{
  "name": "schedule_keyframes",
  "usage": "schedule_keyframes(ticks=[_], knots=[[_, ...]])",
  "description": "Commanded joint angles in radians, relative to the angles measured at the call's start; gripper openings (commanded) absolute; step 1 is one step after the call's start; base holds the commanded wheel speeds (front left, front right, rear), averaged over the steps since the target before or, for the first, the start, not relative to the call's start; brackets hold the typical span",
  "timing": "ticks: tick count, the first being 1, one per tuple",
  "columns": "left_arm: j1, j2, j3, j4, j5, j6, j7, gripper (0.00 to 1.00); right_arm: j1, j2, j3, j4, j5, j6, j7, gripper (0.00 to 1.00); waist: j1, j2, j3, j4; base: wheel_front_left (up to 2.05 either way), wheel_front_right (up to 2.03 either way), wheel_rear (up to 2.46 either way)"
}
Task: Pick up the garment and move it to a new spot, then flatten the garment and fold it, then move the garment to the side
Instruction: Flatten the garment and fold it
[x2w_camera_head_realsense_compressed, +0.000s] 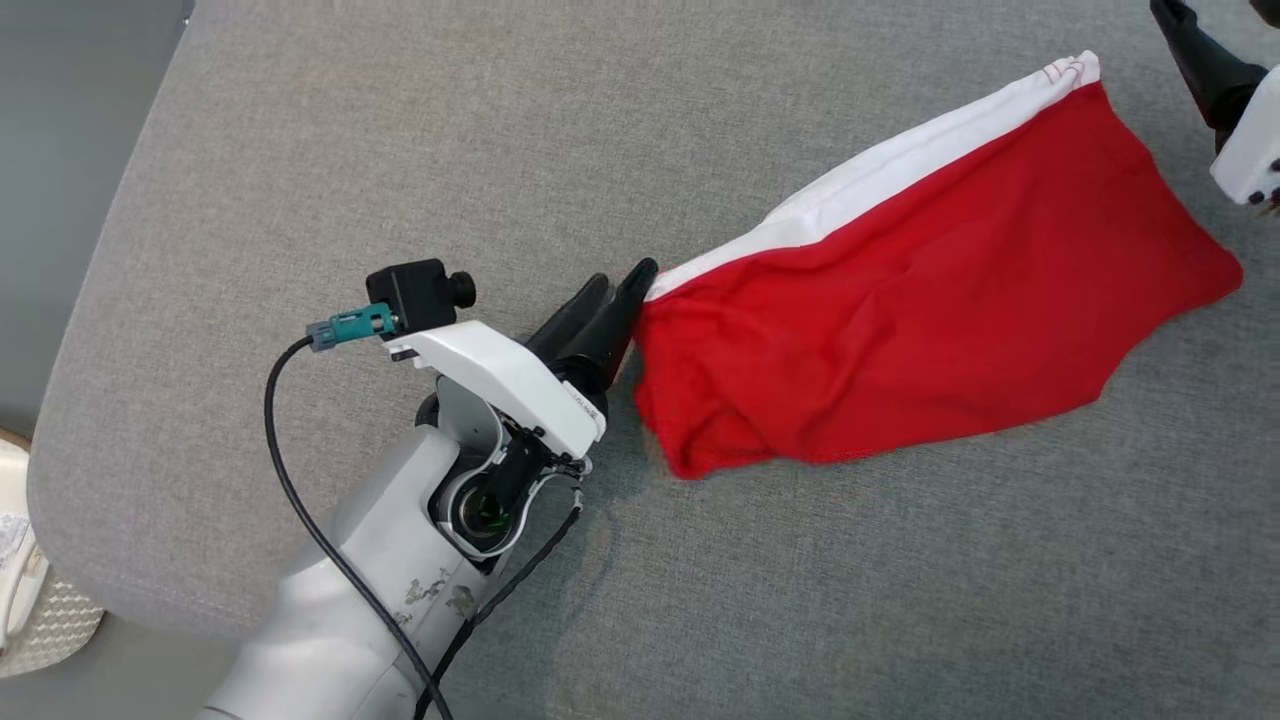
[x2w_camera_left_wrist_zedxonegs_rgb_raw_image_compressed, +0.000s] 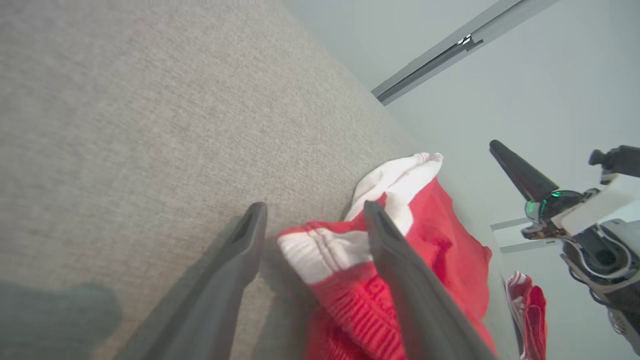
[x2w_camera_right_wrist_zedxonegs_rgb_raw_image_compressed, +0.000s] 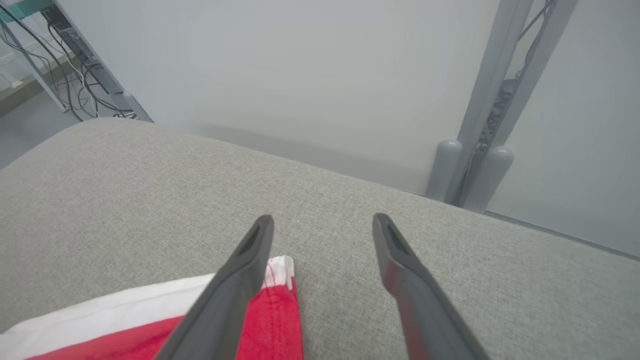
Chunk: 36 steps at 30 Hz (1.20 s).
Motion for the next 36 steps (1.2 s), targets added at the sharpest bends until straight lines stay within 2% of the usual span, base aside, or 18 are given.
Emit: schedule_keyframes(ticks=[1,6,11,15,19,23,25,31,32,36], knots=[[-0.024,0.007,-0.003,0.017,0.016,0.002,-0.008,1.00,0.022,0.002,-0.001,0.003,0.004,0.000,-0.031,1.00,0.0000,0.0000,-0.020,-0.017,0.00,0.00,0.00],[-0.010,0.035,-0.005,0.066,0.042,0.005,-0.037,1.00,0.075,0.024,0.021,-0.004,-0.022,0.000,-0.134,1.00,0.0000,0.0000,-0.078,-0.057,0.00,0.00,0.00],[0.008,0.078,0.001,0.080,0.096,0.024,-0.129,1.00,0.132,0.060,0.020,0.014,-0.028,0.000,-0.224,1.00,0.0000,0.0000,-0.150,-0.105,0.00,0.00,0.00],[0.041,0.095,0.035,0.060,0.084,0.020,-0.185,1.00,0.188,0.081,0.002,0.015,-0.033,0.000,-0.261,1.00,0.0000,0.0000,-0.203,-0.134,0.00,0.00,0.00],[0.079,0.122,0.070,0.043,0.119,0.034,-0.227,1.00,0.251,0.083,-0.017,-0.004,-0.082,0.000,-0.275,1.00,0.0000,0.0000,-0.249,-0.163,0.00,0.00,0.00],[0.133,0.143,0.122,0.003,0.167,0.056,-0.242,1.00,0.333,0.096,-0.136,-0.063,-0.134,0.000,-0.274,1.00,0.0000,0.0000,-0.288,-0.196,0.00,0.00,0.00],[0.165,0.150,0.179,-0.036,0.210,0.072,-0.243,1.00,0.388,0.105,-0.208,-0.102,-0.169,0.000,-0.274,1.00,0.0000,0.0000,-0.306,-0.212,0.00,0.00,0.00],[0.301,0.135,0.312,-0.169,0.426,0.122,-0.243,1.00,0.564,0.151,-0.421,-0.207,-0.339,0.000,-0.274,1.00,0.0000,0.0000,-0.337,-0.254,0.00,0.00,0.00],[0.327,0.127,0.331,-0.187,0.457,0.126,-0.243,1.00,0.592,0.165,-0.454,-0.225,-0.366,0.000,-0.274,1.00,0.0000,0.0000,-0.339,-0.261,0.00,0.00,0.00],[0.415,0.095,0.385,-0.250,0.563,0.095,-0.244,1.00,0.707,0.213,-0.607,-0.277,-0.497,-0.001,-0.274,1.00,0.0000,0.0000,-0.350,-0.278,0.00,0.00,0.00]])
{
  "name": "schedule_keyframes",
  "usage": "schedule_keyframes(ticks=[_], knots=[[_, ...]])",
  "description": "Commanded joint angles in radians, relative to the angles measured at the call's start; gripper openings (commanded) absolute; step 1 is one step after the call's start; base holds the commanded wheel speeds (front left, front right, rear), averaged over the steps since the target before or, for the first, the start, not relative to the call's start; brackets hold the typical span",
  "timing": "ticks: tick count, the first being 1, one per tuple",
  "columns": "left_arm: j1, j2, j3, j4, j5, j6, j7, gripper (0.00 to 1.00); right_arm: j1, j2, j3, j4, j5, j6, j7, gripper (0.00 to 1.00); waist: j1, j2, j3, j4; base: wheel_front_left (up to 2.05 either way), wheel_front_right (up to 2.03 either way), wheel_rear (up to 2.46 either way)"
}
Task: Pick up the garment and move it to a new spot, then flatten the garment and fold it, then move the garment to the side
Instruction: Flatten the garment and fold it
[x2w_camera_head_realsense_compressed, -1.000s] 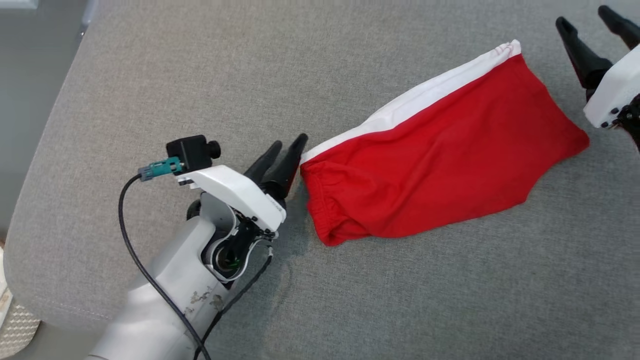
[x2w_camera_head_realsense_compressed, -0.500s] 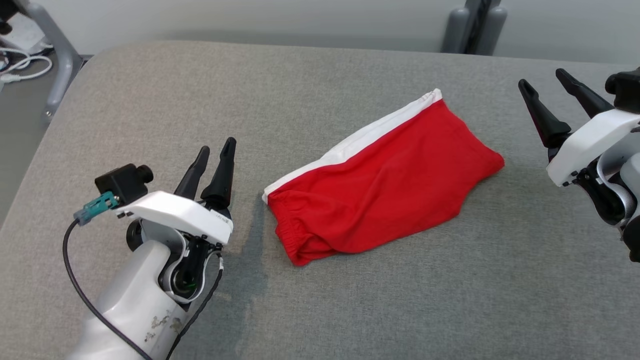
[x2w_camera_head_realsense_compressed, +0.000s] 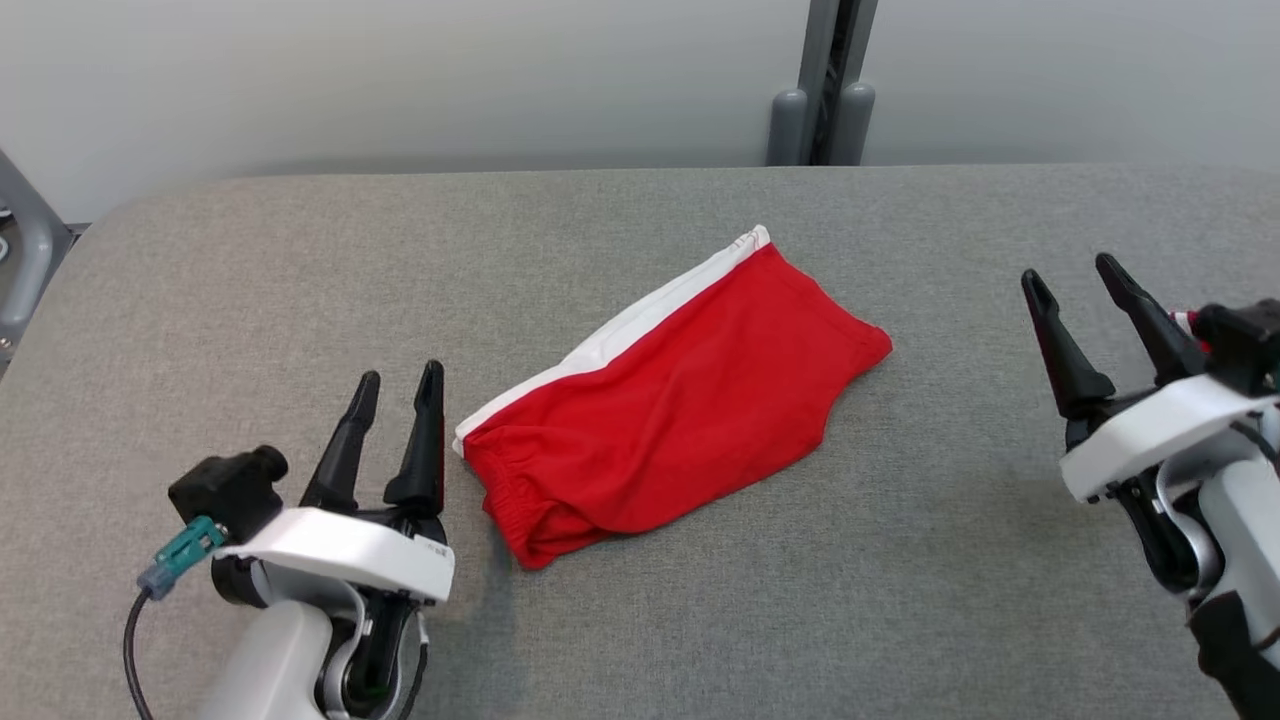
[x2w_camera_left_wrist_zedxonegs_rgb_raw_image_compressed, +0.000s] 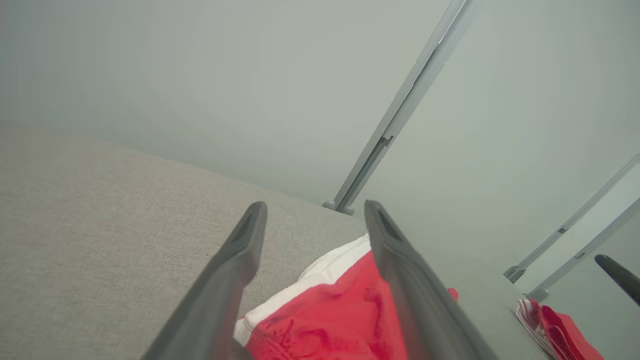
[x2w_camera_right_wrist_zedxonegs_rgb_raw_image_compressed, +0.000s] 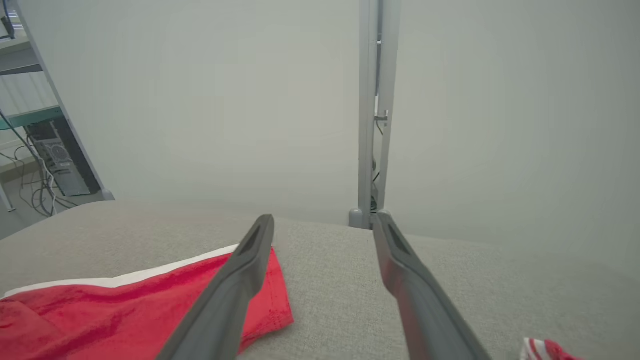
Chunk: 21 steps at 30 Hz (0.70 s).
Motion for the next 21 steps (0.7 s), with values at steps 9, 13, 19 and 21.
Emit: schedule_keyframes(ticks=[9,13,19,21], knots=[[0.145,-0.075,0.122,-0.066,0.196,-0.046,-0.004,1.00,0.240,0.146,-0.271,-0.133,-0.238,-0.001,-0.004,1.00,0.0000,0.0000,-0.026,-0.024,0.00,0.00,0.00],[0.202,-0.112,0.175,-0.102,0.257,-0.065,-0.004,1.00,0.328,0.204,-0.330,-0.182,-0.309,-0.001,-0.004,1.00,0.0000,0.0000,-0.028,-0.029,0.00,0.00,0.00],[0.253,-0.126,0.202,-0.149,0.299,-0.078,-0.004,1.00,0.391,0.253,-0.369,-0.210,-0.337,-0.001,-0.005,1.00,0.0000,0.0000,-0.034,-0.032,0.00,0.00,0.00],[0.261,-0.127,0.185,-0.158,0.308,-0.073,-0.004,1.00,0.400,0.259,-0.366,-0.203,-0.336,-0.001,-0.004,1.00,0.0000,0.0000,-0.034,-0.032,0.00,0.00,0.00]])
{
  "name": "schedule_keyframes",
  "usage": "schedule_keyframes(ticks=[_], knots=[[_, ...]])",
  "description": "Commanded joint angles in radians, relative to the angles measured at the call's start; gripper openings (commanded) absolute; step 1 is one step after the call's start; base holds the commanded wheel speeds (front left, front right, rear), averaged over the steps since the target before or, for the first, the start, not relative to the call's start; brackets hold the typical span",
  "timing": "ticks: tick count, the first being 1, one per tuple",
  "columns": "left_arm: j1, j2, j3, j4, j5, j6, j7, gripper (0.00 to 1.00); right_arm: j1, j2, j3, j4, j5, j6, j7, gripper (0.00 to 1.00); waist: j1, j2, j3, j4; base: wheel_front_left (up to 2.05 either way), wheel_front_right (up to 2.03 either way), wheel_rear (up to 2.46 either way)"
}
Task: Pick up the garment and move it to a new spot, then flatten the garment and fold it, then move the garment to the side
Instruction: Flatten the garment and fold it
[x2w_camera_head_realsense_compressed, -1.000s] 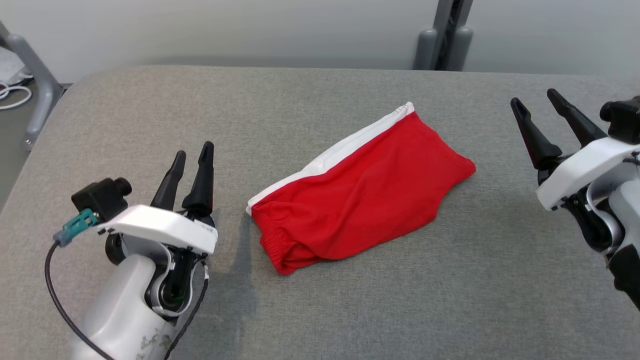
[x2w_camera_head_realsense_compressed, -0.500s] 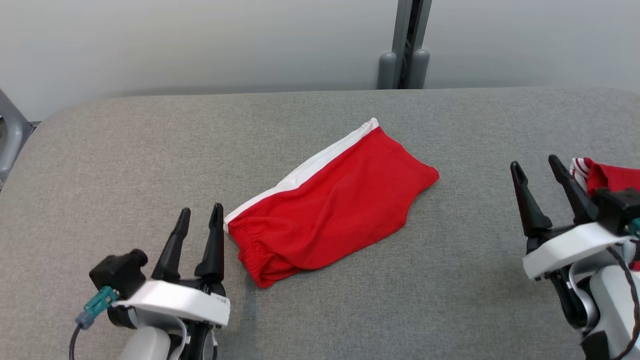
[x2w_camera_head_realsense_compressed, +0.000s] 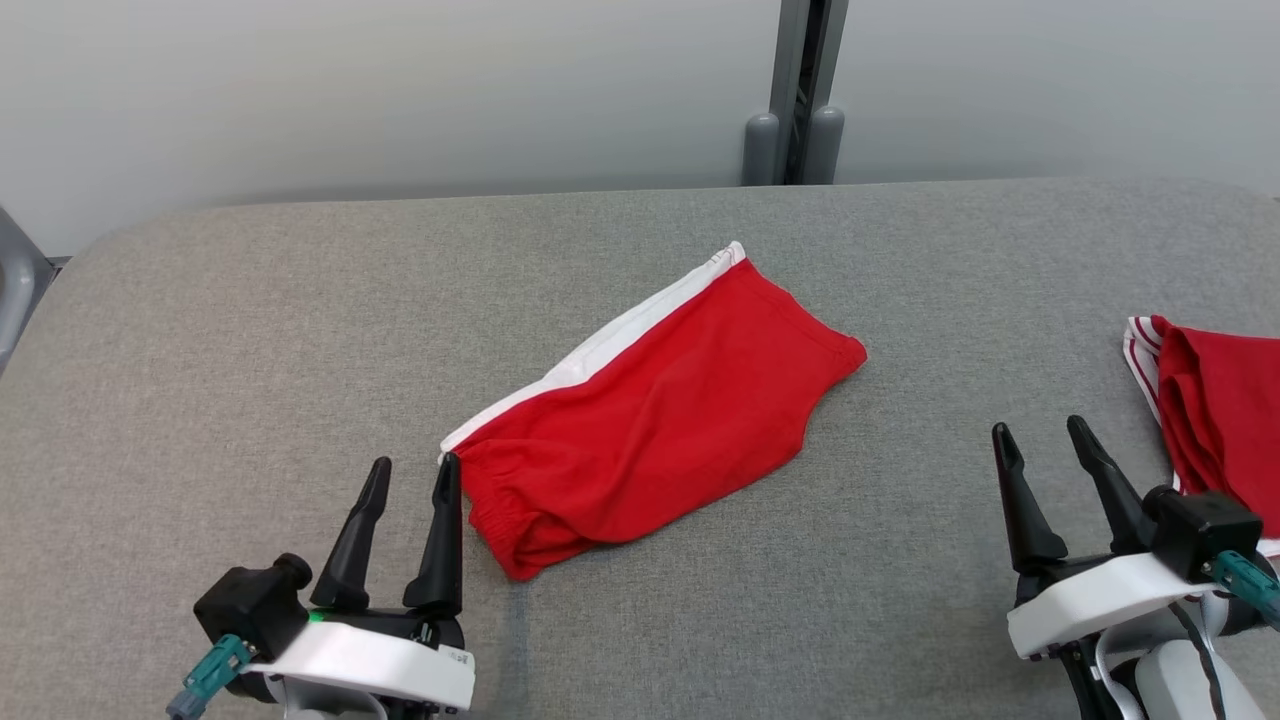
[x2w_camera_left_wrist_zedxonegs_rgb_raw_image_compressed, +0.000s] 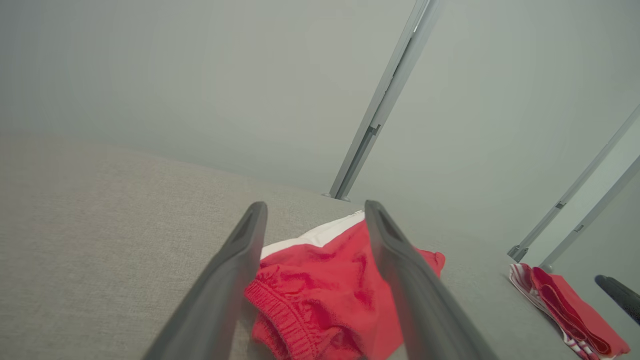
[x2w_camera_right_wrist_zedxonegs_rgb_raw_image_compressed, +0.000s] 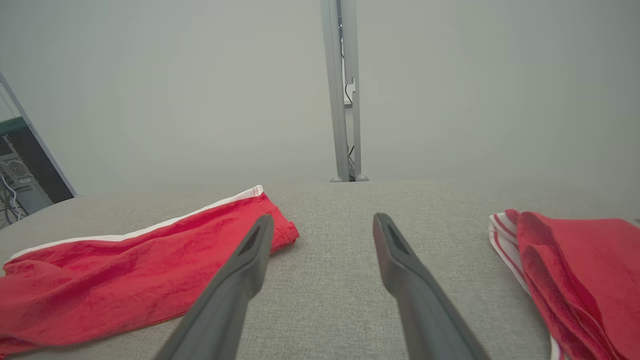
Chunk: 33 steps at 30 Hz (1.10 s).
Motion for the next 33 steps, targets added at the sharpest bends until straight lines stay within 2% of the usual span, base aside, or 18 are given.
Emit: schedule_keyframes(ticks=[1,8,13,23,29,33], knots=[[0.011,0.002,-0.008,-0.006,0.004,0.004,-0.004,1.00,0.012,0.000,0.000,0.005,0.000,0.000,-0.002,1.00,0.0000,0.0000,0.000,0.001,0.00,0.00,0.00],[-0.018,0.002,-0.057,-0.017,-0.013,0.015,-0.004,1.00,-0.014,0.017,-0.001,0.064,0.095,0.000,0.070,1.00,0.0000,0.0000,0.023,0.037,0.00,0.00,0.00],[-0.040,0.002,-0.084,0.007,-0.013,0.040,-0.004,1.00,-0.073,0.013,0.022,0.122,0.244,0.000,0.178,1.00,0.0000,0.0000,0.064,0.100,0.00,0.00,0.00],[-0.070,0.002,-0.146,0.004,-0.035,0.041,-0.004,1.00,-0.187,-0.020,-0.023,0.244,0.491,0.000,0.353,1.00,0.0000,0.0000,0.108,0.229,0.00,0.00,0.00],[-0.076,0.002,-0.187,0.001,-0.040,0.053,-0.004,1.00,-0.231,-0.041,-0.074,0.313,0.571,0.000,0.423,1.00,0.0000,0.0000,0.127,0.293,0.00,0.00,0.00],[-0.076,0.002,-0.200,-0.004,-0.050,0.062,-0.004,1.00,-0.262,-0.050,-0.089,0.368,0.574,0.000,0.463,1.00,0.0000,0.0000,0.140,0.334,0.00,0.00,0.00]])
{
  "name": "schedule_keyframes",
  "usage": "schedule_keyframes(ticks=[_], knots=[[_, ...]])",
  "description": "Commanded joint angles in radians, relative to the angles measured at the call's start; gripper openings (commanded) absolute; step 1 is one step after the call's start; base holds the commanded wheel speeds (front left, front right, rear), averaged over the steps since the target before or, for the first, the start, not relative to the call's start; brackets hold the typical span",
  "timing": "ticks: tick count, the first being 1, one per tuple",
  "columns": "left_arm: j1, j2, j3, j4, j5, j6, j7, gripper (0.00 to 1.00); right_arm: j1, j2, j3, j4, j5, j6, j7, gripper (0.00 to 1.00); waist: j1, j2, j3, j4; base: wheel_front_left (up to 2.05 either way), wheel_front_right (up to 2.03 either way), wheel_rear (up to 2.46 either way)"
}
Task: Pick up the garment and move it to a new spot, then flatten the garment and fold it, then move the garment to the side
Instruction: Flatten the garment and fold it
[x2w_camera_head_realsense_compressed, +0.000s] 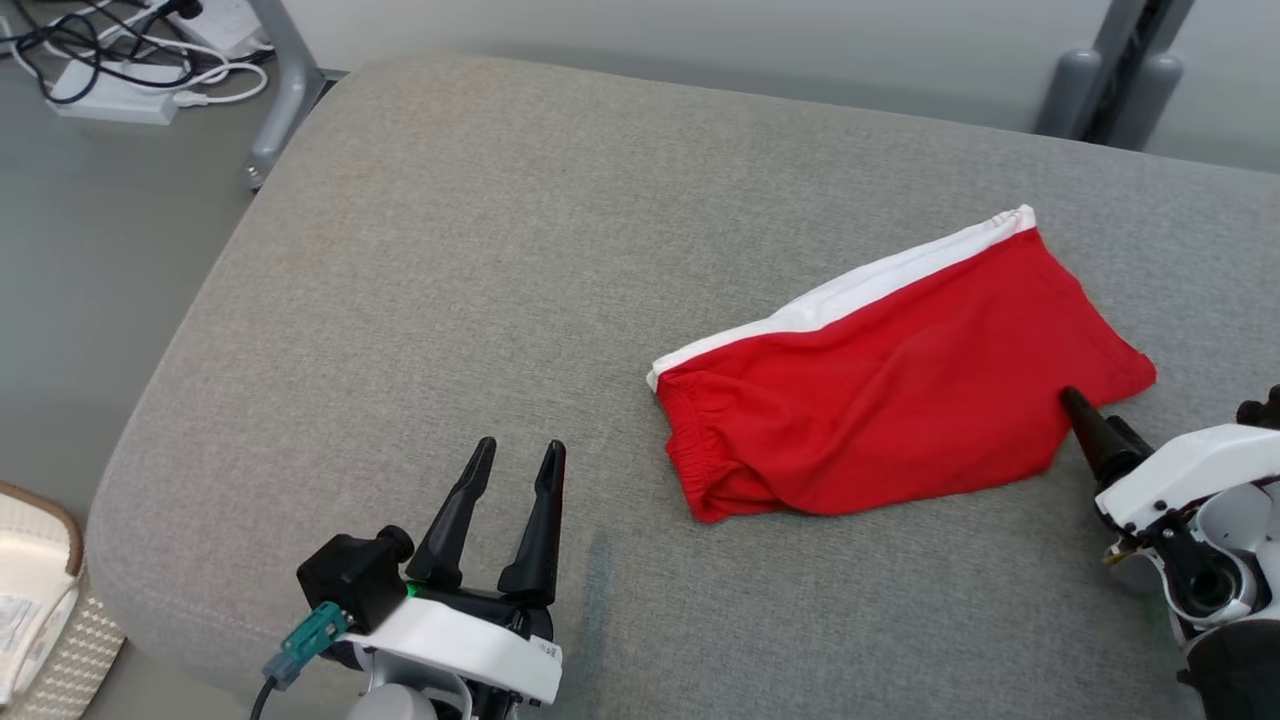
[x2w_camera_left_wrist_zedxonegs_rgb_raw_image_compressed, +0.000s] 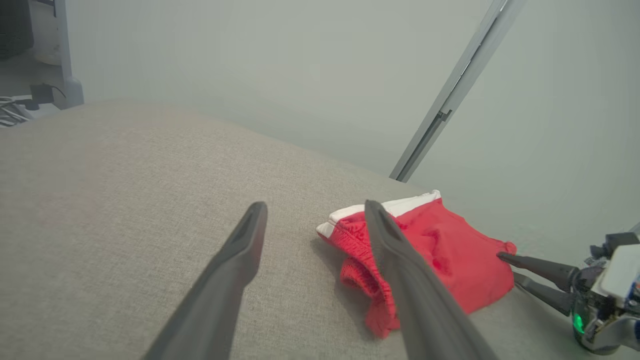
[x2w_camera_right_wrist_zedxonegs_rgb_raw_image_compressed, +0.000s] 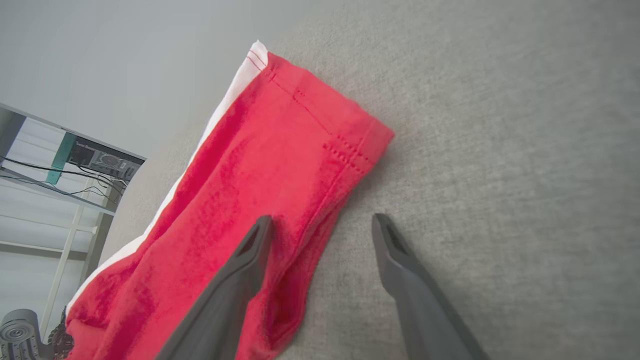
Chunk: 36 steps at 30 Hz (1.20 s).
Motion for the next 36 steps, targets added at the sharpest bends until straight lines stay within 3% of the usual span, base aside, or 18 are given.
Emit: schedule_keyframes(ticks=[1,11,23,25,36], knots=[[-0.014,0.003,-0.002,-0.007,-0.010,0.007,-0.004,1.00,-0.005,0.004,-0.007,0.031,0.006,0.000,0.018,1.00,0.0000,0.0000,0.017,0.033,0.00,0.00,0.00],[-0.022,0.003,-0.019,-0.015,-0.029,0.020,-0.004,1.00,-0.099,0.002,-0.058,0.198,-0.035,0.000,0.078,1.00,0.0000,0.0000,0.039,0.099,0.00,0.00,0.00],[-0.025,0.003,-0.020,-0.008,-0.021,0.026,-0.004,1.00,-0.206,0.021,-0.067,0.352,-0.101,-0.001,0.107,1.00,0.0000,0.0000,0.035,0.121,0.00,0.00,0.00],[-0.026,0.003,-0.020,-0.010,-0.021,0.027,-0.004,1.00,-0.212,0.022,-0.072,0.349,-0.090,-0.001,0.096,0.00,0.0000,0.0000,0.034,0.121,0.00,0.00,0.00],[-0.025,0.003,-0.018,-0.002,0.003,0.022,-0.004,1.00,-0.182,0.005,-0.039,0.249,-0.041,-0.001,0.025,0.00,0.0000,0.0000,0.021,0.096,0.00,0.00,0.00]])
